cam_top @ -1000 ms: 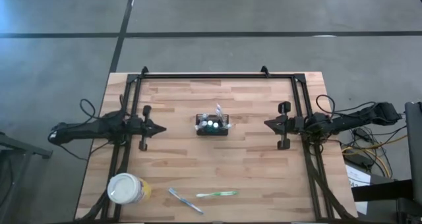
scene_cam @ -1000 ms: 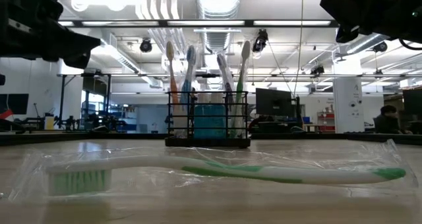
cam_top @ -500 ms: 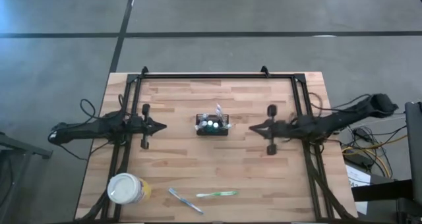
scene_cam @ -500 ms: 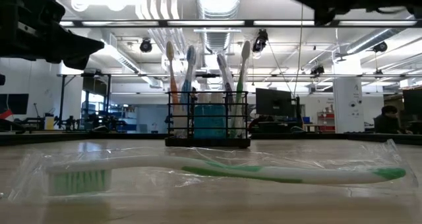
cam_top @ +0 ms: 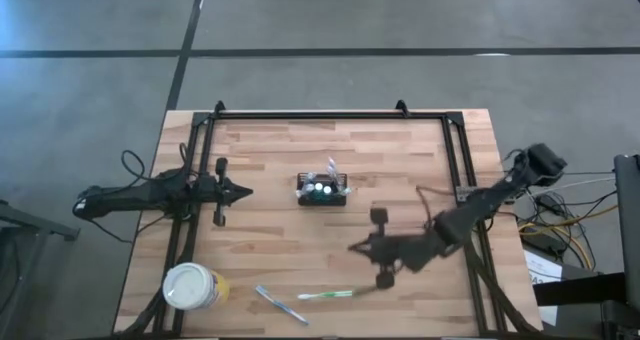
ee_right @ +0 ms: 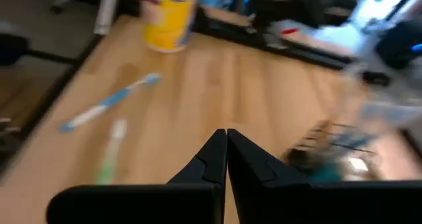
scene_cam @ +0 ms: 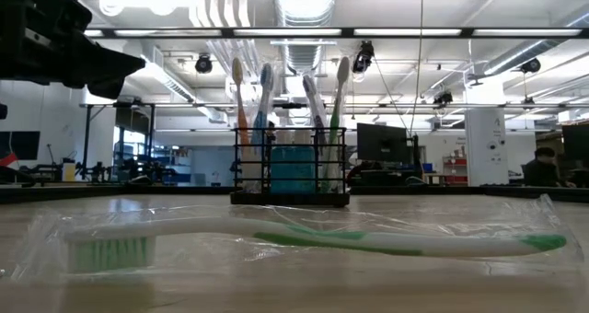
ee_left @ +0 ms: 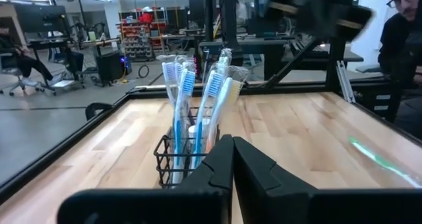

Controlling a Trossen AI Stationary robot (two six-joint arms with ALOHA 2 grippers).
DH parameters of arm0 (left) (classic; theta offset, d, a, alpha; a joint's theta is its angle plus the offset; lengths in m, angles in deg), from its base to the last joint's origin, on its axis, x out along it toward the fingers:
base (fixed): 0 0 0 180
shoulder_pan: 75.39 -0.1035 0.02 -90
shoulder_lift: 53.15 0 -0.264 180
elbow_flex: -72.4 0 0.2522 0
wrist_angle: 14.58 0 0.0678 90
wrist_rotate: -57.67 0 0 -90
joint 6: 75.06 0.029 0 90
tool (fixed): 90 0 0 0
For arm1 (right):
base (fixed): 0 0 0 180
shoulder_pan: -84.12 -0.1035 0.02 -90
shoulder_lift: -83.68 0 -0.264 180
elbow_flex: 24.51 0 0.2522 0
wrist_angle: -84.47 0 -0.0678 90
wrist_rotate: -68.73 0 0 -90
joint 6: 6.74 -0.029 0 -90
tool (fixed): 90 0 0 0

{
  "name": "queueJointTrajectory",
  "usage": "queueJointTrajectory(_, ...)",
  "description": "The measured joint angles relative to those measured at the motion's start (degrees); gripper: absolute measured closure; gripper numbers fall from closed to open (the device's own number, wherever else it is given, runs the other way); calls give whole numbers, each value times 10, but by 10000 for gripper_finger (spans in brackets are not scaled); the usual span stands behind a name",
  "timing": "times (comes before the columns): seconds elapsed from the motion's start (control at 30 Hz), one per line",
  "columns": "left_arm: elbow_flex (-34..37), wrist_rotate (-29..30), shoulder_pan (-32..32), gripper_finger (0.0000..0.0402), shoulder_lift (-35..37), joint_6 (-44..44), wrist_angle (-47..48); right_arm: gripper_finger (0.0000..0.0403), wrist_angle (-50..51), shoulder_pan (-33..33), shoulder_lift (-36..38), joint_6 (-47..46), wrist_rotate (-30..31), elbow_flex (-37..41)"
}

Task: Pick & Place toothbrushing station
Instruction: Put the green toothbrush into the black wire organizer

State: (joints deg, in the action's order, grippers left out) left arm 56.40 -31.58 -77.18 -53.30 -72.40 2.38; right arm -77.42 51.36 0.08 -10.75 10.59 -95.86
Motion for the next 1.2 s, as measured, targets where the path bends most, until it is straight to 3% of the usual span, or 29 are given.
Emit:
queueJointTrajectory(0.17,0,19,0,388,0,-39,-1,391,139,-22,-101,-131,-13,-127)
queueJointTrajectory(0.3,-1,35,0,392,0,-79,-1,361,261,-21,-191,-200,-55,-225)
queueJointTrajectory(0.43,-1,35,0,393,0,-91,-1,312,272,-21,-263,-207,-112,-289)
queueJointTrajectory(0.57,-1,37,0,389,0,-103,-2,257,273,-21,-319,-183,-103,-336)
queueJointTrajectory(0.7,-1,37,0,390,0,-110,-2,218,268,-19,-351,-180,-95,-365)
queueJointTrajectory(0.8,-1,37,0,392,0,-112,-5,202,271,-14,-361,-182,-137,-370)
queueJointTrajectory(0.93,-1,37,0,392,0,-112,-14,194,272,-4,-366,-204,-209,-358)
queueJointTrajectory(1.2,-1,37,0,390,0,-126,-16,193,273,1,-365,-243,-234,-335)
